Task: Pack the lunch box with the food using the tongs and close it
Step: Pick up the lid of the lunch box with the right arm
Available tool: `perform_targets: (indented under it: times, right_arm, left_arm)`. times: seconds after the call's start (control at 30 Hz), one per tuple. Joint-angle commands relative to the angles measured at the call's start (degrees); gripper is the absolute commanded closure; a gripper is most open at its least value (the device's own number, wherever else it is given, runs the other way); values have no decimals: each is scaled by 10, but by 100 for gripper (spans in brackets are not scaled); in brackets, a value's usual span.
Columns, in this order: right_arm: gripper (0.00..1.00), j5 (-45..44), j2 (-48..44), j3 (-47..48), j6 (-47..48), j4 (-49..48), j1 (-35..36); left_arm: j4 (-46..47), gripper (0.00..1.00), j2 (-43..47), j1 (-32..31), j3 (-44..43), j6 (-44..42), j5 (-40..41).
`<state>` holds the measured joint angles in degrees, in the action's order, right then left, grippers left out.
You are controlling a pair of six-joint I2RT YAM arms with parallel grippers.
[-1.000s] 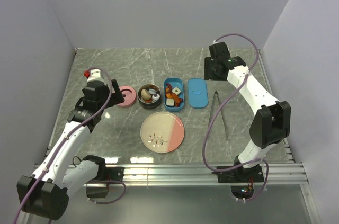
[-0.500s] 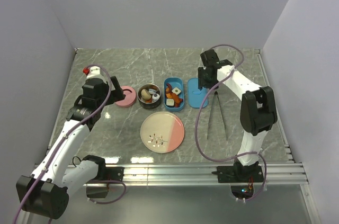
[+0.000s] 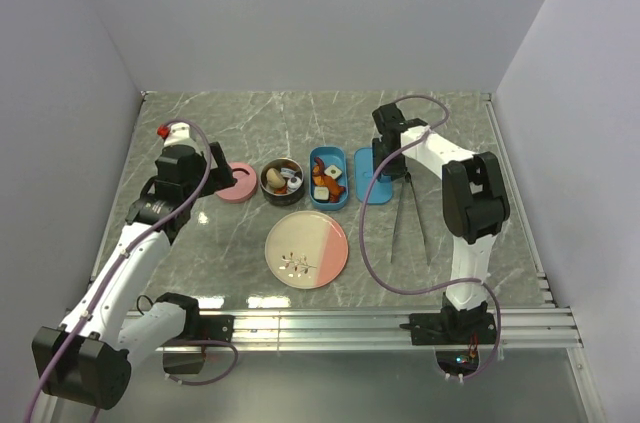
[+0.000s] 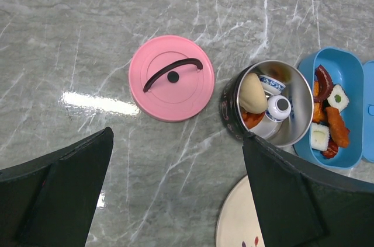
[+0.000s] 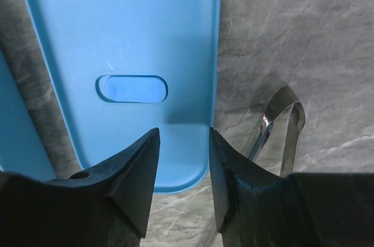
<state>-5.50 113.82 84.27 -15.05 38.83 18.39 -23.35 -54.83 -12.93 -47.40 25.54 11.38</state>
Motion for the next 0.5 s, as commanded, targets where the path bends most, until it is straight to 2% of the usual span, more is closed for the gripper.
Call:
perform_targets:
  times: [0.0,0.47]
  right_arm:
    - [54,0,3,3,9,-9,-6]
    - [53,23,35,29,20,13,-23]
  left_arm:
    - [16,1,-5,4,-25,-9,-12]
    - [23,0,-12,5,-25,-9,-17]
